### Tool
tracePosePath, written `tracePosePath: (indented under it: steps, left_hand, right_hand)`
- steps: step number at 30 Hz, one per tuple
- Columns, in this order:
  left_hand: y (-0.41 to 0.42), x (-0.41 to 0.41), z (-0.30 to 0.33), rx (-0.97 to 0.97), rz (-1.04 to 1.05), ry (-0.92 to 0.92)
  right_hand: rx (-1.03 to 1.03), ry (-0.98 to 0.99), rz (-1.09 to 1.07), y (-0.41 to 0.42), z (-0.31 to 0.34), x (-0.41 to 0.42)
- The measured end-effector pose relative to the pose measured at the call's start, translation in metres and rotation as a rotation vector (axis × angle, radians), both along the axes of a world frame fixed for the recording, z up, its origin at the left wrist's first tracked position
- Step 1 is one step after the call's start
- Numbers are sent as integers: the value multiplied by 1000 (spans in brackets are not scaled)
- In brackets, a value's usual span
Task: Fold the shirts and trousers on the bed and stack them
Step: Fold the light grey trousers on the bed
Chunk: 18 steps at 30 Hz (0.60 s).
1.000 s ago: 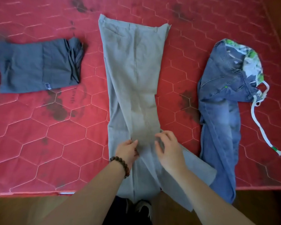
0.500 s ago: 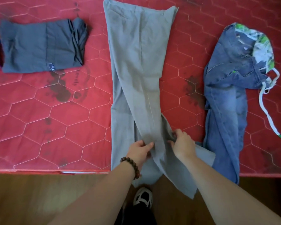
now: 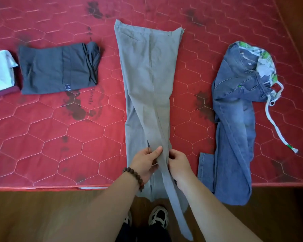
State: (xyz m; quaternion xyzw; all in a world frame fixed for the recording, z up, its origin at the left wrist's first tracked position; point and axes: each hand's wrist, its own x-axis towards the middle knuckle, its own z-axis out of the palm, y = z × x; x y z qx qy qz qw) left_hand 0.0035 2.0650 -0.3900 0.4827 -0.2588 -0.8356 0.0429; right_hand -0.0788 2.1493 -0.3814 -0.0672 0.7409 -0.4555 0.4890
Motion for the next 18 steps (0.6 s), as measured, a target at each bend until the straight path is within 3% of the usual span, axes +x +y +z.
tracePosePath:
  steps: [9, 12, 16, 18]
  left_hand:
    - [-31, 2, 18, -85, 69, 14]
    - [-41, 7, 18, -52, 192, -3]
    - [-40, 10, 23, -110, 141, -100]
    - [-39, 10, 28, -48, 120, -79]
  right_hand:
    - [13, 307, -52, -16, 22, -13]
    - [23, 303, -166, -11, 25, -17]
    - [55, 329, -114, -12, 34, -8]
    - [62, 357, -99, -15, 37, -1]
